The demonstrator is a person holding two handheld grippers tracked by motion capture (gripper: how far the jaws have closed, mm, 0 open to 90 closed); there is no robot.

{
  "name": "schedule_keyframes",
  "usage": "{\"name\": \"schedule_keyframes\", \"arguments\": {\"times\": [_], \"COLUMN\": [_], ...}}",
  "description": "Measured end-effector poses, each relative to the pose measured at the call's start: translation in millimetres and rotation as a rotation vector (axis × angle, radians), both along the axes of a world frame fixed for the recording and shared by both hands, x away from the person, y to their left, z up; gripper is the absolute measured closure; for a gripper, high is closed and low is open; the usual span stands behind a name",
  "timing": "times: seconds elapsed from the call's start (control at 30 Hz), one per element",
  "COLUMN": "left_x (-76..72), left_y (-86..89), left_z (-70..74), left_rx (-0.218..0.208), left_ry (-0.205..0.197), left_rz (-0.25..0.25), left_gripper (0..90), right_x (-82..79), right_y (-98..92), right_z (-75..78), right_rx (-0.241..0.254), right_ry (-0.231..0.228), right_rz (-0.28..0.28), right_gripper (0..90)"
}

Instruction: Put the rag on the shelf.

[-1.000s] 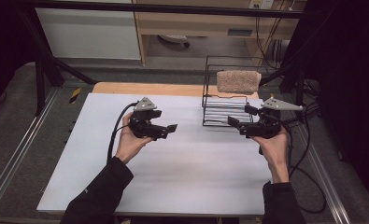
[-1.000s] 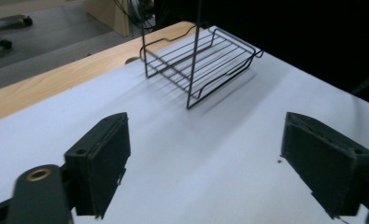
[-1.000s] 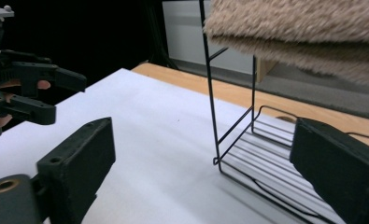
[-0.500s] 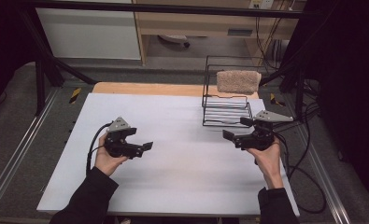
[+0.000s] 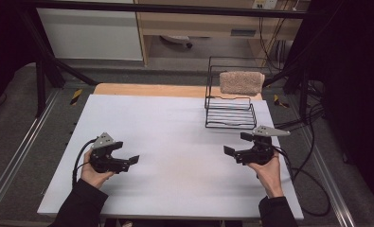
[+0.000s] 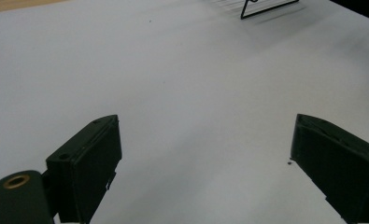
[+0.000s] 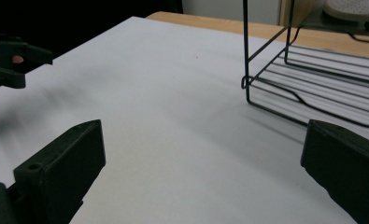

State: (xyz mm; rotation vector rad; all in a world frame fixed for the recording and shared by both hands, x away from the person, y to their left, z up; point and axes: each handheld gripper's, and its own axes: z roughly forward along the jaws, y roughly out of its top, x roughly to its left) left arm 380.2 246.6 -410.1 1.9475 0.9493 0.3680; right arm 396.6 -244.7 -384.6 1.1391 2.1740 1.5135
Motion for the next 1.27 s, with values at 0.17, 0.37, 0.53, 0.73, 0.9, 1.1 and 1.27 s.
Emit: {"name": "schedule_keyframes", "arguments": {"times": [0.17,0.37,0.53,0.73,0.9,1.1,1.27], "left_x": [-7.3,-14.1,-18.3,-22.9,-23.5,-24.1,-24.8], "left_y": [9.3,20.7,30.9,37.5,40.7,42.3,42.1], "left_z": [-7.9,-13.9,-19.7,-24.9,-29.1,-30.6,-30.6], "left_rx": [0.011,0.023,0.021,0.035,0.022,0.02,0.02], "left_ry": [0.003,0.007,0.02,0.02,0.03,0.035,0.035], "left_rz": [0.01,0.017,0.022,0.015,0.024,0.028,0.028], "left_gripper": [8.6,8.6,8.6,8.6,8.6,8.6,8.5], "right_x": [-4.4,-12.3,-17.1,-26.2,-29.9,-29.7,-29.8], "right_y": [-1.2,-8.0,-17.3,-25.2,-30.5,-29.6,-30.3], "right_z": [-15.5,-35.5,-47.9,-58.9,-61.8,-63.5,-63.0], "right_rx": [-0.009,-0.033,-0.051,-0.058,-0.048,-0.058,-0.058], "right_ry": [0.026,0.047,0.06,0.077,0.081,0.087,0.086], "right_rz": [0.013,0.023,0.018,0.013,0.001,0.011,0.013], "right_gripper": [0.4,0.4,0.3,0.3,0.3,0.3,0.3]}}
